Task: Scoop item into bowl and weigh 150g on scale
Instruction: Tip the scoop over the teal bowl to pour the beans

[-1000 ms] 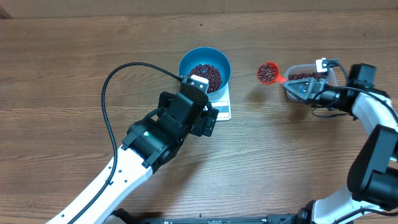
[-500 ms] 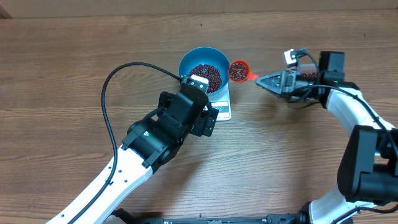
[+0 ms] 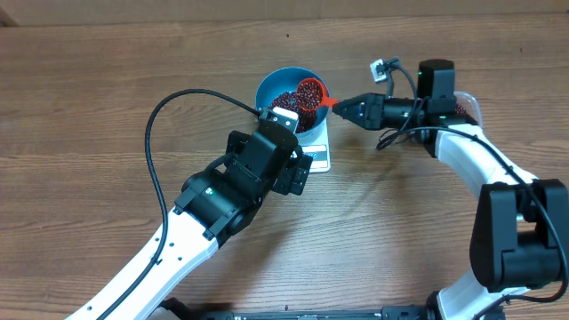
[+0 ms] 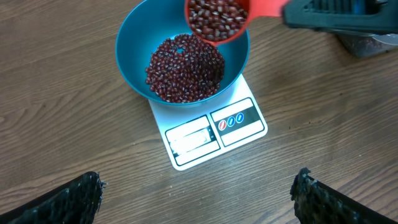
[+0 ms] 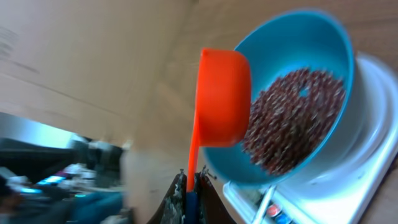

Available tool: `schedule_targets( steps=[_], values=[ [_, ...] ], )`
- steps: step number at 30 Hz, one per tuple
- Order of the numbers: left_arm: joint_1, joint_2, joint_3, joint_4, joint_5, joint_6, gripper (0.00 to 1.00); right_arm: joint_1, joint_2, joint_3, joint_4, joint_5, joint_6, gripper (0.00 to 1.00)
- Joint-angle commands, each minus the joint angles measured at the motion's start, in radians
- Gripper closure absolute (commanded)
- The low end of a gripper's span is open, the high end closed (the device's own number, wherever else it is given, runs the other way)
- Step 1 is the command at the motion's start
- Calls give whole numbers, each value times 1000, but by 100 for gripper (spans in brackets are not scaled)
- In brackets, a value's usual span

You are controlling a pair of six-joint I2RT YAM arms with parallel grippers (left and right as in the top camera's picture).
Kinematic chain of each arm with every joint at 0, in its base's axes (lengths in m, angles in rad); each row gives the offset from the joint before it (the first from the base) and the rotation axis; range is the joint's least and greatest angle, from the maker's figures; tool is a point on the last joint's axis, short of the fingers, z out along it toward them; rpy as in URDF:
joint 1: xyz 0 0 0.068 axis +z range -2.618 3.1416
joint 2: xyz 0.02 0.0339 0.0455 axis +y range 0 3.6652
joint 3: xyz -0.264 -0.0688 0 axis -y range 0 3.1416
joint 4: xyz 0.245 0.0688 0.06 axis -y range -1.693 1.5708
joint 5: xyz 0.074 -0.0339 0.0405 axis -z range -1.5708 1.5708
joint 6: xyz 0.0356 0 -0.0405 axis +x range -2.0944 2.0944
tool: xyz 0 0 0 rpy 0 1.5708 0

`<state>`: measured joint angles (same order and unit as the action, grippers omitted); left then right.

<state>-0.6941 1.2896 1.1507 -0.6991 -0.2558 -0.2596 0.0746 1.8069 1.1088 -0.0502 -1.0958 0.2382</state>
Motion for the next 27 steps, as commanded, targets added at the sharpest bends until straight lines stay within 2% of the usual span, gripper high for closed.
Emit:
schedule_targets(
  steps=[1,7,27],
  values=[
    [0,-14,-3,3,-13,-6,1,32,4,3,39,132,-176,96],
    [0,-14,-3,3,-13,-7,1,55,4,3,53,143,-456,96],
    [0,-14,-3,3,-13,-6,1,55,4,3,59,157,-879,96]
  ],
)
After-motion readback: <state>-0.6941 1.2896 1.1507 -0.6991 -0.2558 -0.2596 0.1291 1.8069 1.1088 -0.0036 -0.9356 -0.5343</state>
